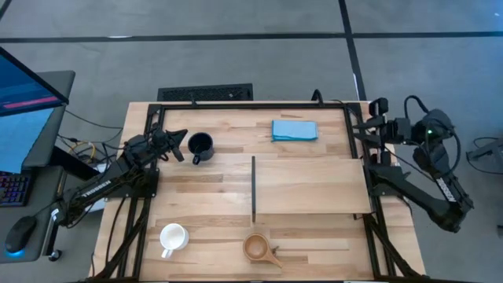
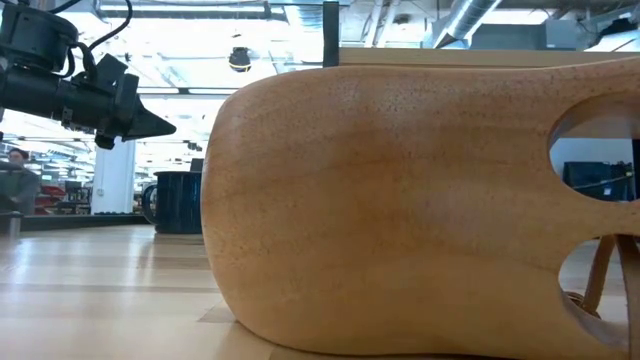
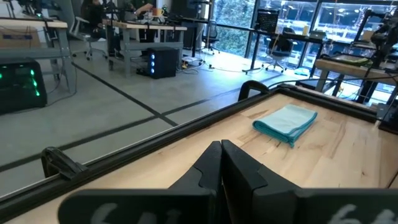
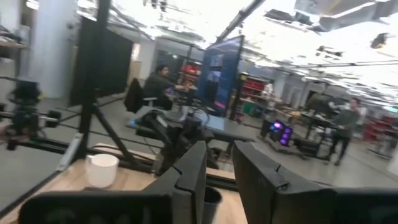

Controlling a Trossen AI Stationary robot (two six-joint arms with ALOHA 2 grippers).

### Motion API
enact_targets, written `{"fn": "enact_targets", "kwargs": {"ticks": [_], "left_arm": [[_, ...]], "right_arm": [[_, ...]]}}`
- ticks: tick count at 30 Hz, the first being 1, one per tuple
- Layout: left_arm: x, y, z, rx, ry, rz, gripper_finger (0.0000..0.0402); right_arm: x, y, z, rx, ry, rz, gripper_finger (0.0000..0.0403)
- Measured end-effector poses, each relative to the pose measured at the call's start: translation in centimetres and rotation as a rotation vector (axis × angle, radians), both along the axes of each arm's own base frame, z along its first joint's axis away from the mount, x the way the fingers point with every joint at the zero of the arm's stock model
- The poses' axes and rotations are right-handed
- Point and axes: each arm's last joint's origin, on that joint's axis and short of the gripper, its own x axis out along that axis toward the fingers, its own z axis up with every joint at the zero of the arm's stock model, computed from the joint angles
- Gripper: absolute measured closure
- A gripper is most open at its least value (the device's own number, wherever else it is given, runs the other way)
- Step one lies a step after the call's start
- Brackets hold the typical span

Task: Stack small to large cups/mugs on shelf
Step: Put the brown mug on the shelf

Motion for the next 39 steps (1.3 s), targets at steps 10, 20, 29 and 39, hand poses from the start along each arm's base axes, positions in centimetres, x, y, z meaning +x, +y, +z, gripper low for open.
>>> {"fn": "enact_targets", "kwargs": {"ticks": [10,20,29,39], "left_arm": [[0.0,0.0,0.0,-0.005,-0.004,0.0,0.0401],[0.0,0.0,0.0,-0.005,-0.004,0.0,0.0401],[0.0,0.0,0.0,0.009,0.008,-0.001,0.0401],[0.0,0.0,0.0,0.008,0.008,-0.001,0.0401]], "right_arm": [[2.2,-0.9,1.8,-0.013,0.01,0.083,0.0301],[6.2,-1.9,3.3,0.027,0.359,-0.076,0.0301],[8.8,0.4,3.4,0.003,0.436,0.059,0.0301],[11.8,4.4,2.1,-0.039,0.543,0.29,0.0301]]}}
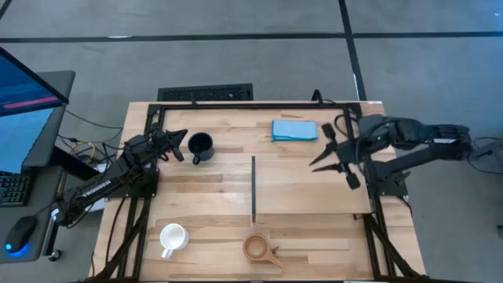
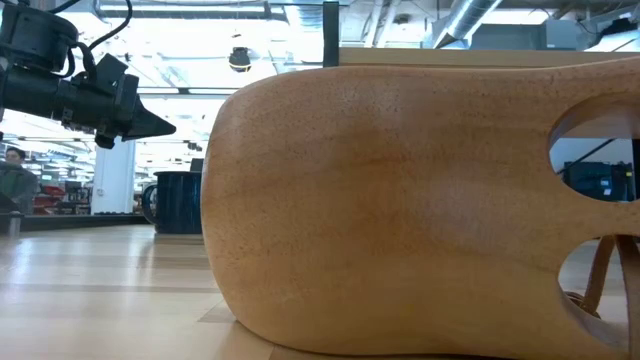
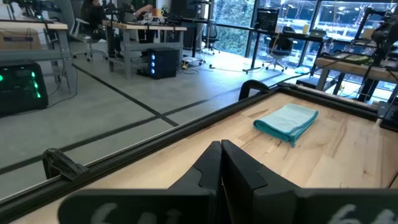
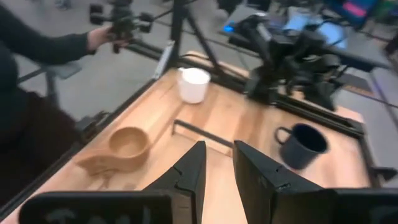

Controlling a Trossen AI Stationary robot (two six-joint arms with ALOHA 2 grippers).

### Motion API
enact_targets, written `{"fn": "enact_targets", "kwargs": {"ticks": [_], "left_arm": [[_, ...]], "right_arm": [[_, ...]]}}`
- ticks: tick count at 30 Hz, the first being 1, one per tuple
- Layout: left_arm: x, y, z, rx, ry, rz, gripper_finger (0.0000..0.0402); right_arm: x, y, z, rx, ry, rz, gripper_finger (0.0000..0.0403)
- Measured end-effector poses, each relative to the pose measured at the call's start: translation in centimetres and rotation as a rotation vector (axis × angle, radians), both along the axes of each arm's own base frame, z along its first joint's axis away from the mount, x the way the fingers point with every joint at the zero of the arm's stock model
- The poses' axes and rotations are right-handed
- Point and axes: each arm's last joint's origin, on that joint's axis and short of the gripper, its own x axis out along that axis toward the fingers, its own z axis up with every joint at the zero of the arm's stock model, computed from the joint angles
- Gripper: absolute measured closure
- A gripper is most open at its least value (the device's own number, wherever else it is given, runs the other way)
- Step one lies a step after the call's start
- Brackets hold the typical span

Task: Stack small to large cups/mugs on shelf
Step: Put the brown mug on the shelf

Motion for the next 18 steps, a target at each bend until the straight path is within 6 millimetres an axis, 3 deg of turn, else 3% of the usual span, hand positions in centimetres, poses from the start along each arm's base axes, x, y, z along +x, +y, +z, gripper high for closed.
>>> {"fn": "enact_targets", "kwargs": {"ticks": [6,18], "left_arm": [[0.0,0.0,0.0,-0.002,-0.001,0.0,0.0401],[0.0,0.0,0.0,-0.042,-0.036,0.003,0.0401]], "right_arm": [[1.6,1.3,-1.0,-0.017,0.063,0.011,0.0301],[4.7,3.0,-1.3,0.189,0.077,-0.012,0.0301]]}}
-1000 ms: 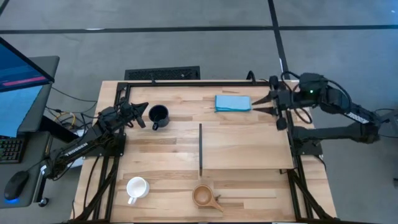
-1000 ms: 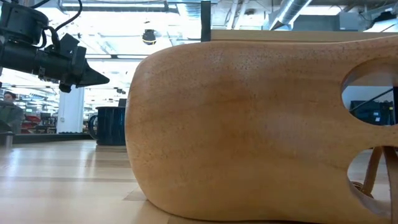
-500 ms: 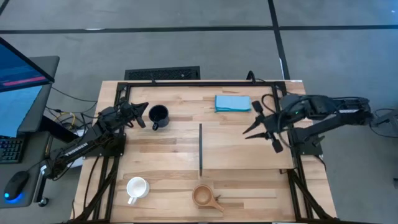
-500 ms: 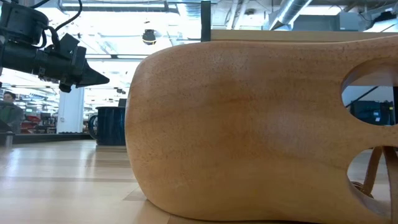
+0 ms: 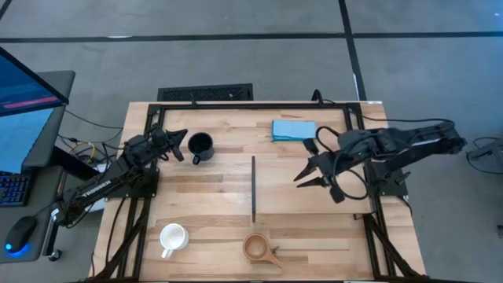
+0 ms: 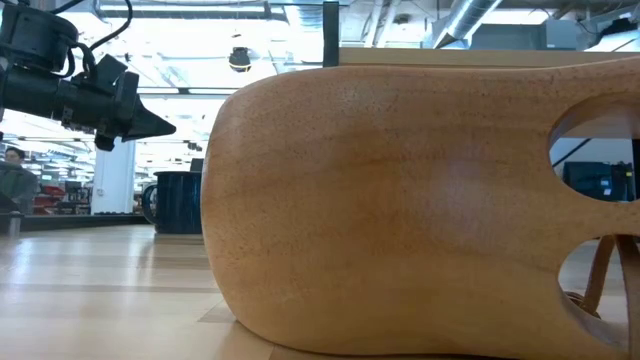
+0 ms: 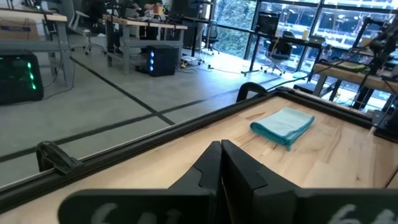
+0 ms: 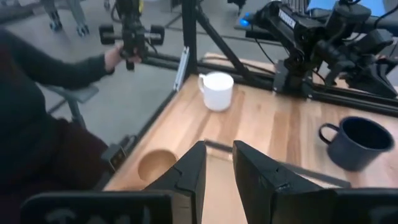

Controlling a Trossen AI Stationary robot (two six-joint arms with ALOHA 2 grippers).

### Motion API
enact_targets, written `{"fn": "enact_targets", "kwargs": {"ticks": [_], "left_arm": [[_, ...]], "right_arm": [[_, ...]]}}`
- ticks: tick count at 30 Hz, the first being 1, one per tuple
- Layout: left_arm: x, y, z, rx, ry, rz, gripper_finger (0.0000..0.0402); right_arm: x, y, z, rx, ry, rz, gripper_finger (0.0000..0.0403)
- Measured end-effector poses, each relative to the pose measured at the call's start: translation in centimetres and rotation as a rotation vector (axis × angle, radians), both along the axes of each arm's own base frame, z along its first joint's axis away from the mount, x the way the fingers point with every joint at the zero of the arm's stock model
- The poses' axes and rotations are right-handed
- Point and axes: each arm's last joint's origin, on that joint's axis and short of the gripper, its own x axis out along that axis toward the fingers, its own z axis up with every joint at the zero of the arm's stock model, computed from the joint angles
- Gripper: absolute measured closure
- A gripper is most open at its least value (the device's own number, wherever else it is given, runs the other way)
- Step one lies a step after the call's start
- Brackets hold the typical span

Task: Stack small to large cups/mugs on shelf
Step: Put the brown mug on the shelf

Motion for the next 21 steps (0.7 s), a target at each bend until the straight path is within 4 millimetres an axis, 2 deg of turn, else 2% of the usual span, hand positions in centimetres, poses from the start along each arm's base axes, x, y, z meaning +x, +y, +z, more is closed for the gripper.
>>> {"fn": "enact_targets", "kwargs": {"ticks": [16,21], "left_arm": [[0.0,0.0,0.0,-0.004,-0.004,0.0,0.0401],[0.0,0.0,0.0,-0.004,-0.004,0.0,0.0401]], "right_arm": [[0.17,0.21,0.08,0.055,0.008,-0.008,0.03],[0.21,0.21,0.04,0.054,0.009,-0.009,0.0289]]}}
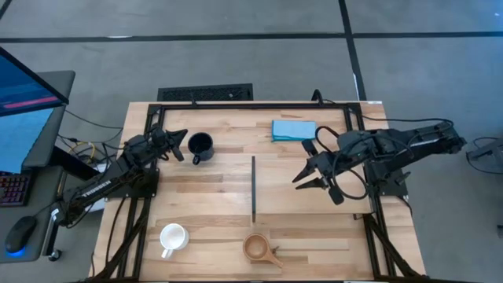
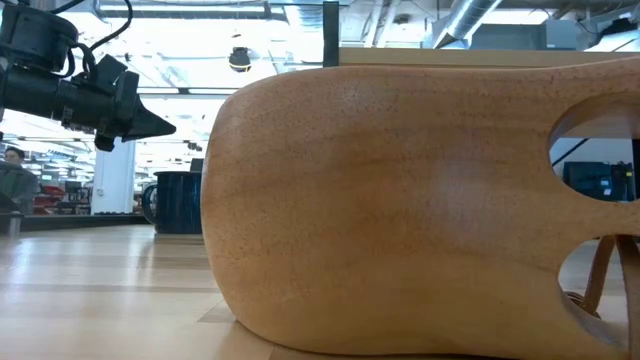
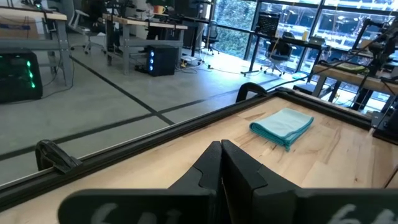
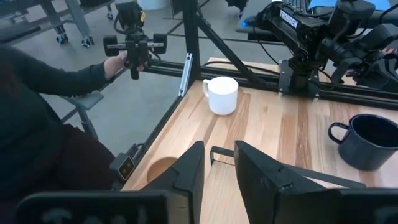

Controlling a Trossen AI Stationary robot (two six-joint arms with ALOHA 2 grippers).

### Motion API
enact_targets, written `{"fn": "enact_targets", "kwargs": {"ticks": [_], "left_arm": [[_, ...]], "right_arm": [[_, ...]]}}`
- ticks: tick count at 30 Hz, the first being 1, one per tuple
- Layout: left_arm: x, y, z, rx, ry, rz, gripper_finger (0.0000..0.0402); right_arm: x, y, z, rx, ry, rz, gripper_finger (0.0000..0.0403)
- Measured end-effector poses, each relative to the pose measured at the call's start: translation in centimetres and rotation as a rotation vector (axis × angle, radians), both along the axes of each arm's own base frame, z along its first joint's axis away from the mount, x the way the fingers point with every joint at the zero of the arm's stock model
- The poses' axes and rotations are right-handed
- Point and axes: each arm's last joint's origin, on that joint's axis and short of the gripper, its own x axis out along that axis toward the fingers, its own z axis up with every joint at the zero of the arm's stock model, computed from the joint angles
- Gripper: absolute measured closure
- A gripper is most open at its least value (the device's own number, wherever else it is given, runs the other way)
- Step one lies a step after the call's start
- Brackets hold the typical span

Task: Stack small to large cups/mugs on shelf
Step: Put the brown mug on the shelf

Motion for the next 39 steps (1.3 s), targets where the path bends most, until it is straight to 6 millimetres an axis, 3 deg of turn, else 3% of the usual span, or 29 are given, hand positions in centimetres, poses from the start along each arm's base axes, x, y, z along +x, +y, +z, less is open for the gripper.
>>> {"fn": "enact_targets", "kwargs": {"ticks": [15,39], "left_arm": [[0.0,0.0,0.0,-0.001,-0.001,0.0,0.0401],[0.0,0.0,0.0,-0.001,-0.001,0.0,0.0401]], "right_arm": [[0.11,0.01,0.26,0.04,-0.013,-0.021,0.0176],[0.14,0.01,0.34,0.043,-0.021,-0.021,0.0171]]}}
